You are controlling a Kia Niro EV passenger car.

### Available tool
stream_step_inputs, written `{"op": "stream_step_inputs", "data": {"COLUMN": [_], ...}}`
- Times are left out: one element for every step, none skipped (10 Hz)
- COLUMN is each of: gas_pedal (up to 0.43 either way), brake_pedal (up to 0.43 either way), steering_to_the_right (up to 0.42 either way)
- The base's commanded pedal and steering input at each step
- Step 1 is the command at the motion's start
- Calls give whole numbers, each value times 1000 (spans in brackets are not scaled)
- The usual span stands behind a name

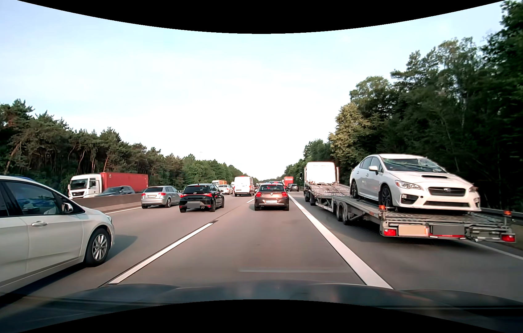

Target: Follow the waypoints while adhering to traffic rules and regulations

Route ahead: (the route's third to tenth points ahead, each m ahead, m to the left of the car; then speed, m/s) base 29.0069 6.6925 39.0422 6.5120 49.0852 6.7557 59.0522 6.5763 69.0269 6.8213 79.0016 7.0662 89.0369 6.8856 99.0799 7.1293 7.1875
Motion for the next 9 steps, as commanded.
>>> {"op": "stream_step_inputs", "data": {"gas_pedal": [0, 0, 0, 0, 0, 0, 0, 0, 0], "brake_pedal": [110, 110, 104, 104, 104, 98, 91, 91, 91], "steering_to_the_right": [-4, -4, -4, -4, -4, -4, -4, -4, -4]}}
